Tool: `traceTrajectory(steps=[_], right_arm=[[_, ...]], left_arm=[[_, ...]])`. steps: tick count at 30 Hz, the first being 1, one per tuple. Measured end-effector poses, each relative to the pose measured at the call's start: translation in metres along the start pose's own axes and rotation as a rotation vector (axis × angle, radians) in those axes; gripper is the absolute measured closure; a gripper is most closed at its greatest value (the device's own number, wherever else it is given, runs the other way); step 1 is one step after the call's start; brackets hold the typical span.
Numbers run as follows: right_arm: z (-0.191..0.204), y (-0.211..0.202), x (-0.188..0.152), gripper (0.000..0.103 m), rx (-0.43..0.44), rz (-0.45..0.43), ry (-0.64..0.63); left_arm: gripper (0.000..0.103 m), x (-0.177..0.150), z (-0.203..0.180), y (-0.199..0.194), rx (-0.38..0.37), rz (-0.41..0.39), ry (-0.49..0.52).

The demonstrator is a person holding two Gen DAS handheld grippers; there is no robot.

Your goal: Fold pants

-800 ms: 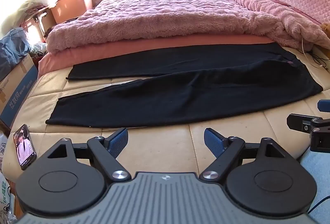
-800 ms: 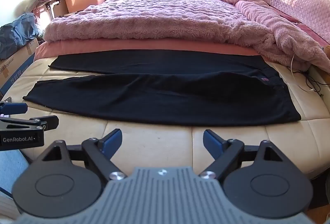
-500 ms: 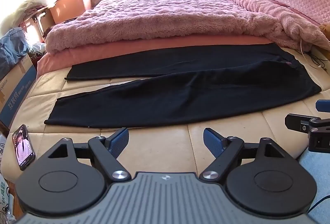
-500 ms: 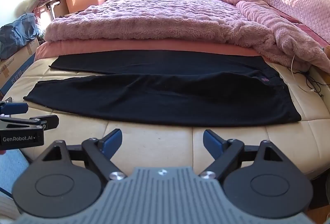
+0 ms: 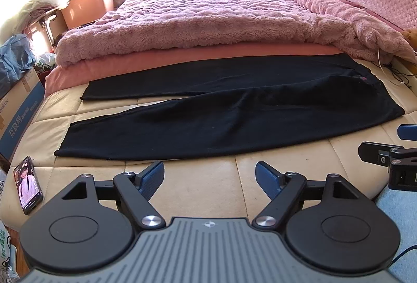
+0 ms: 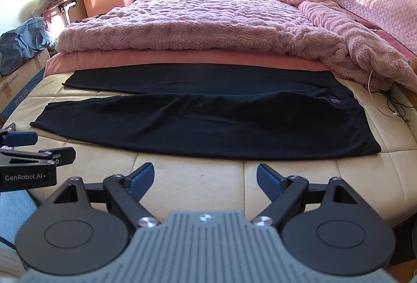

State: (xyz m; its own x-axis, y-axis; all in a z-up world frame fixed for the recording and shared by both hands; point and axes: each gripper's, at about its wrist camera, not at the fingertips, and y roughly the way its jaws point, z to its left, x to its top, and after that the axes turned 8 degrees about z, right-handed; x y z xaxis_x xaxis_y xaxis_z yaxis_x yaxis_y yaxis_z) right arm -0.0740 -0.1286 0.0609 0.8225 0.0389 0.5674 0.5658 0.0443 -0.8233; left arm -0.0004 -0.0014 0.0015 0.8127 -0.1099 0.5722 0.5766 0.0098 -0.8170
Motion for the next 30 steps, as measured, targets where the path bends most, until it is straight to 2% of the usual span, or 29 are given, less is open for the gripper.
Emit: traceTrajectory(steps=[30], right_arm=[[0.0043,-0.0023,0.0061,0.021,0.001,-0.004,-0.001]], left_arm=[[0.013,-0.0018,-0.0012,0.0021,-0.010,0.003,0.011]])
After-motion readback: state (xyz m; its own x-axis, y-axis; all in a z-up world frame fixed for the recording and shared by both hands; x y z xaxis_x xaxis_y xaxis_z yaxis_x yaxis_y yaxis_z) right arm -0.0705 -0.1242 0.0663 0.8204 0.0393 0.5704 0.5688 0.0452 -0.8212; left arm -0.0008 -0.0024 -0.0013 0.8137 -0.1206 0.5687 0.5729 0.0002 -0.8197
